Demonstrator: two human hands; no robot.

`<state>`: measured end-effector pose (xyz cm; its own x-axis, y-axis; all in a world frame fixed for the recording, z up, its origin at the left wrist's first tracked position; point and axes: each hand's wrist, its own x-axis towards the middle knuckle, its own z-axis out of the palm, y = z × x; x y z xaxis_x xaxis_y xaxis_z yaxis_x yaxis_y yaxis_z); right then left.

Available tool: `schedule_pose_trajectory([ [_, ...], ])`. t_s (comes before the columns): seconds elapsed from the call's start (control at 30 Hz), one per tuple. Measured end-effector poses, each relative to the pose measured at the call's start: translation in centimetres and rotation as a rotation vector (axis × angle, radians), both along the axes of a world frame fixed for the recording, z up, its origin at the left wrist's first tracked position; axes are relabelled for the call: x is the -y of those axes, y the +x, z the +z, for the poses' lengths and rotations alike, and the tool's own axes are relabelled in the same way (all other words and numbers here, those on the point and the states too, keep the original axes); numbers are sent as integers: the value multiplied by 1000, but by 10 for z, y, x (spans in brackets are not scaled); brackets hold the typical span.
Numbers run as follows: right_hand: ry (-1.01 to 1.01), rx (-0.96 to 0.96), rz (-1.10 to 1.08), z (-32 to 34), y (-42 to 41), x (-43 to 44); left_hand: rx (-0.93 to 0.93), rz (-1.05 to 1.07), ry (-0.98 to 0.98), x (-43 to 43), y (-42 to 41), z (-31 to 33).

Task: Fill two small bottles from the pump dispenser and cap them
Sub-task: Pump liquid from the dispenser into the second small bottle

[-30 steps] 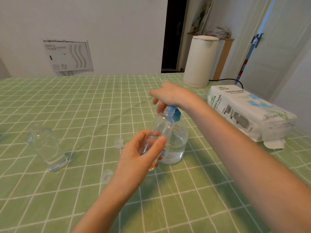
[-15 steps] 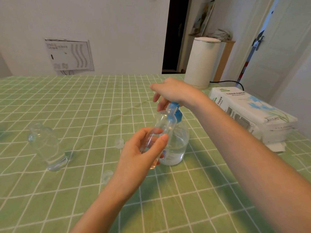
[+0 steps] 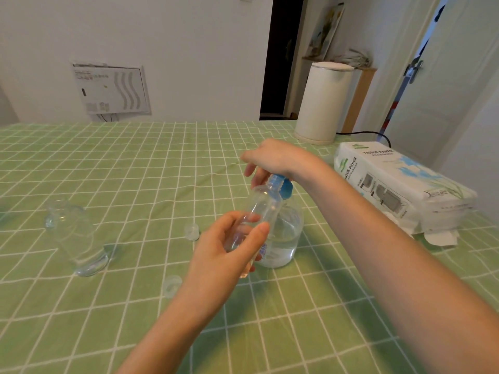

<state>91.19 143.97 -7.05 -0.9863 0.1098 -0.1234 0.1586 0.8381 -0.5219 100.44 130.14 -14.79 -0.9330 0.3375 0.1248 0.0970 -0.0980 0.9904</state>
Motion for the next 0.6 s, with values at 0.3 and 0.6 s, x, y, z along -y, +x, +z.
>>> schedule_pose_trajectory([
  [0.3,10,-94,22,14,0,2,-6,-1,11,-1,-2,3],
  [0.6,15,-9,30,6,-1,1,-13,1,1,0,-1,2],
])
